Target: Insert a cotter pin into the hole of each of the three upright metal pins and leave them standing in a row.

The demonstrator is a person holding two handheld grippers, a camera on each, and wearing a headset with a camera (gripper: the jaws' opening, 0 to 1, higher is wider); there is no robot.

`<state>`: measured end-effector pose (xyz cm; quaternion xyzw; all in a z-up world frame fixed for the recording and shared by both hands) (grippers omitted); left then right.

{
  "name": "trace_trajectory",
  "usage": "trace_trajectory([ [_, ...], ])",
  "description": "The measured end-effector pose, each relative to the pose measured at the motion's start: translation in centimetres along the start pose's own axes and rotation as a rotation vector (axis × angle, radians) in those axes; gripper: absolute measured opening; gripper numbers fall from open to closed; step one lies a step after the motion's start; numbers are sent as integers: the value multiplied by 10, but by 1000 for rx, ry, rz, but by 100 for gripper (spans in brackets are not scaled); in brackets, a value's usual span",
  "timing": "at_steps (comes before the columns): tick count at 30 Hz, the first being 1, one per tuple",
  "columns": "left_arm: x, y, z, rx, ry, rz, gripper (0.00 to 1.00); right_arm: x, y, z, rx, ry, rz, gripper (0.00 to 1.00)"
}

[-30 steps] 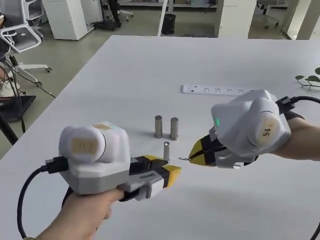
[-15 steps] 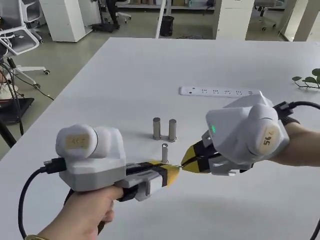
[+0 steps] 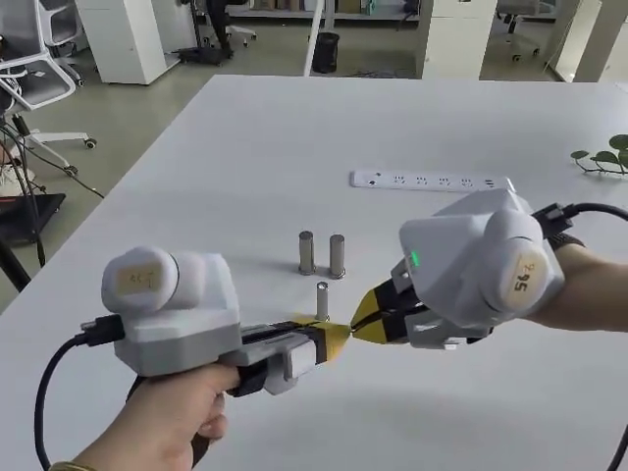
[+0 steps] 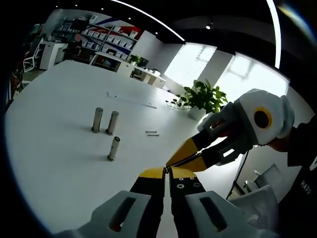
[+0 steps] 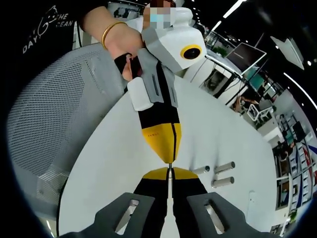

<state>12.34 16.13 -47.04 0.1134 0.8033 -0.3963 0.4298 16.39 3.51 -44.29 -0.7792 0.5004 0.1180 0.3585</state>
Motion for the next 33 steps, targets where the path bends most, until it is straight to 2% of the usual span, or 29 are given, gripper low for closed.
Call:
trace_trajectory([
  [16,0,-1,-2,6,-1,33,0,0,2,0,21,-16,21,0],
  [20,0,-1,-2,11,18,63,0,0,4,0,20,-23,37,0],
  [24,-2,-3,-2,11,21,97,0,2,3,-1,24,-39,80,0],
  [27,-2,-3,-3,8,25,112,0,3,3,-2,24,-43,84,0],
  [30,-1,-2,-4,2,42,146,0,7,4,-4,13,-54,136,0],
  [33,-1,-1,-7,4,50,175,0,11,8,-5,-30,-80,227,0],
])
Point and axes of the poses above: the centre of the closed fingertips' face, and the gripper's own axes: z roughly forward along the fingers, y roughly to its left, x roughly out of its underside, the point moved 9 cm from there along -z, roughly backward along the fingers, and after that the axes turned 4 degrees about x, right-handed, at the moved point
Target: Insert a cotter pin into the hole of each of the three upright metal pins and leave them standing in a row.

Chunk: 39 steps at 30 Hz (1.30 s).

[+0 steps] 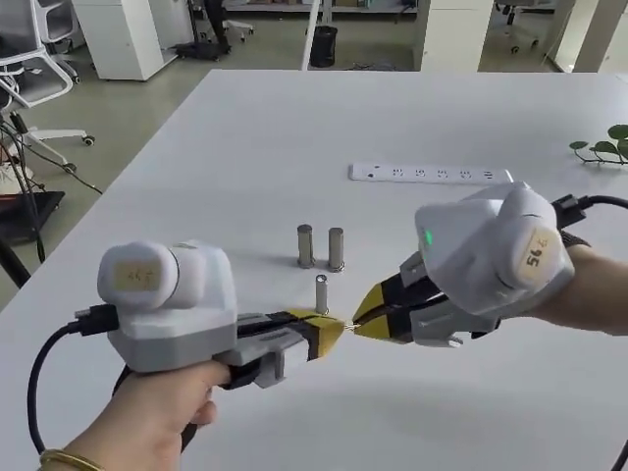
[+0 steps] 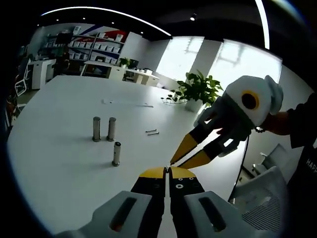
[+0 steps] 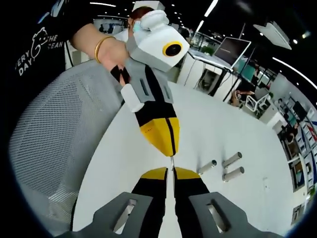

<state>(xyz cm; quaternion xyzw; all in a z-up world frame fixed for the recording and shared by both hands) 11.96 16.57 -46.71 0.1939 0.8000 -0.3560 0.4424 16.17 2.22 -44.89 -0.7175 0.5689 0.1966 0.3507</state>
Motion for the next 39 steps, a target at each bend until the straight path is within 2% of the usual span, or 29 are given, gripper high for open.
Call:
trace_trajectory([
  [2,1,0,-2,8,5,18,0,3,-1,-1,6,-10,30,2],
  [5,4,-1,-5,28,12,45,0,8,0,-2,-10,-29,105,3],
  [11,7,-2,-9,67,28,97,0,15,0,-3,-73,-88,253,5],
  [15,8,-6,-9,115,39,150,0,17,3,-4,-104,-104,297,6],
  [17,9,-7,-9,132,39,152,0,18,6,-4,-119,-110,319,7],
  [19,10,-8,-10,156,41,158,0,17,10,-5,-157,-125,347,7],
  [22,12,-11,-10,186,37,160,0,15,14,-5,-184,-141,370,7],
  [27,13,-18,-11,247,22,170,0,15,21,-6,-224,-139,358,7],
  [39,16,-25,-11,300,22,184,0,11,26,-6,-279,-144,338,1],
])
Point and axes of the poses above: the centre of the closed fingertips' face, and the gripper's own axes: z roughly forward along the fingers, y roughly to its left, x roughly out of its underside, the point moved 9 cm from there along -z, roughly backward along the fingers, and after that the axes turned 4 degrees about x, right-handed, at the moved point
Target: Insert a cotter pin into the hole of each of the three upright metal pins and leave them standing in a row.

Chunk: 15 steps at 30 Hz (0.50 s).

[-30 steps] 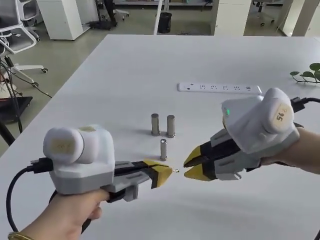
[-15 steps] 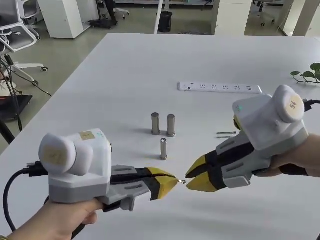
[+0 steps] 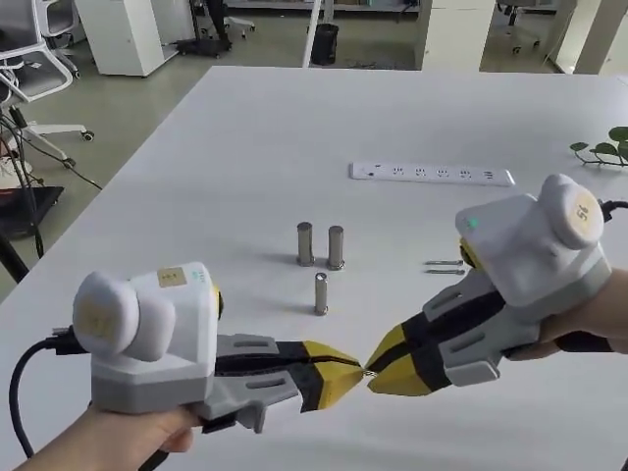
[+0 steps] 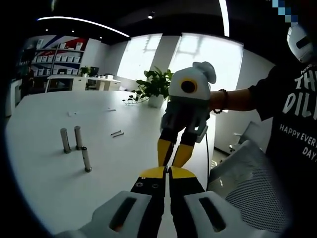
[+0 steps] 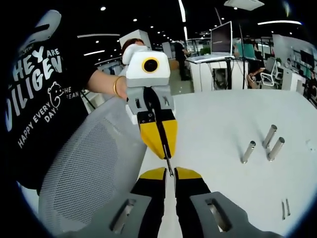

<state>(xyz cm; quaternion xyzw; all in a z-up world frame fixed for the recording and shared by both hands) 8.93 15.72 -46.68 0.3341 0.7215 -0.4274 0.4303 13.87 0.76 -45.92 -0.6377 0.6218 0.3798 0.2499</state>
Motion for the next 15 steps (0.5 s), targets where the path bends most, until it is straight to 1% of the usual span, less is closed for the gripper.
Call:
trace_trajectory([
  [2,0,-1,-1,7,-10,-1,0,0,0,0,-3,5,-7,0],
  [6,1,-2,-1,18,-4,4,0,1,1,0,-17,13,-20,0],
  [9,2,-3,-1,21,-2,13,0,0,4,1,-18,24,-25,0],
  [12,2,-4,0,22,2,55,0,-2,7,0,-17,33,-42,0],
  [15,2,-4,0,21,6,66,0,-3,8,0,-13,51,-61,0],
])
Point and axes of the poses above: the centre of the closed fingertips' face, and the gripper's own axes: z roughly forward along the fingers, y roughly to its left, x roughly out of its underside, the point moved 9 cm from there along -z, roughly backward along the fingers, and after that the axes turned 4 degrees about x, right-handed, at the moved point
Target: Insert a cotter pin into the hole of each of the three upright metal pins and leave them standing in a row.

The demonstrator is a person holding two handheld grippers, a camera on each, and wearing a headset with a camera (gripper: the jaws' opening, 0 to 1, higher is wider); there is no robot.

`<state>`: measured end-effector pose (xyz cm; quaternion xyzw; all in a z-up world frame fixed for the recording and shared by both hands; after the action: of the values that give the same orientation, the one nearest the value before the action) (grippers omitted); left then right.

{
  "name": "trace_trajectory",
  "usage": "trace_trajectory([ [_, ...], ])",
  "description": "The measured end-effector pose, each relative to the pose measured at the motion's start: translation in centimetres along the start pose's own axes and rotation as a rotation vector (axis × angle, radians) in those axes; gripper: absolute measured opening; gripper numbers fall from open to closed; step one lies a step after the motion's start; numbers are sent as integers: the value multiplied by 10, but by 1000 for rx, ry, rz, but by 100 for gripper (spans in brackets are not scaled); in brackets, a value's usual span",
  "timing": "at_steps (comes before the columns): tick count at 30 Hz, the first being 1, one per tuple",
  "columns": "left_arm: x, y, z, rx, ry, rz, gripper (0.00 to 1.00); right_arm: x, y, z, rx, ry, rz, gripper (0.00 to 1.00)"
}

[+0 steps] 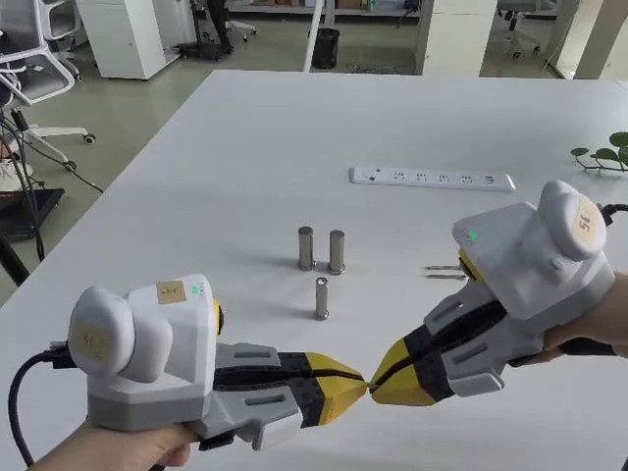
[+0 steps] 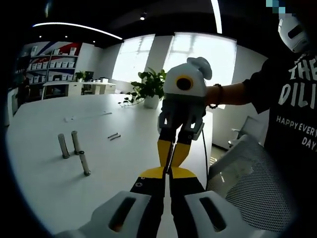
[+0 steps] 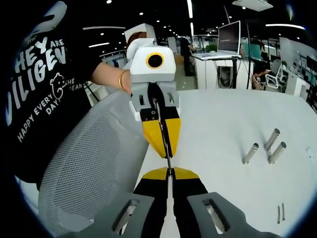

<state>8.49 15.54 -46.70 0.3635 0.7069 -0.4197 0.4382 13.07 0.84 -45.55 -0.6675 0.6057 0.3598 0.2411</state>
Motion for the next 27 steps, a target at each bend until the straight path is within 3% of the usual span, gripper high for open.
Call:
trace_trajectory([
  [4,0,2,1,-17,5,16,2,-2,-1,-2,21,34,-19,0],
  [12,6,15,-4,-115,37,25,10,3,-18,-8,148,137,-21,0],
  [16,7,23,-9,-172,37,28,14,5,-24,-8,179,150,8,0],
  [19,9,30,-11,-220,37,28,17,9,-30,-8,216,195,22,0],
  [22,10,37,-13,-266,30,35,22,10,-35,-7,223,196,56,0],
  [27,13,52,-13,-328,56,45,26,13,-45,-7,261,240,106,0],
])
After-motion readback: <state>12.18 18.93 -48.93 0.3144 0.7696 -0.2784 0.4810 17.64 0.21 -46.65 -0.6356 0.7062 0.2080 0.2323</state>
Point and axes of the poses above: the centre of the closed fingertips' face, and the gripper's own axes: z roughly forward along the fingers, y roughly to its left, x roughly out of its underside, the point moved 9 cm from there along -z, roughly backward along the fingers, and after that the axes turned 4 degrees about x, right-handed, at the moved point
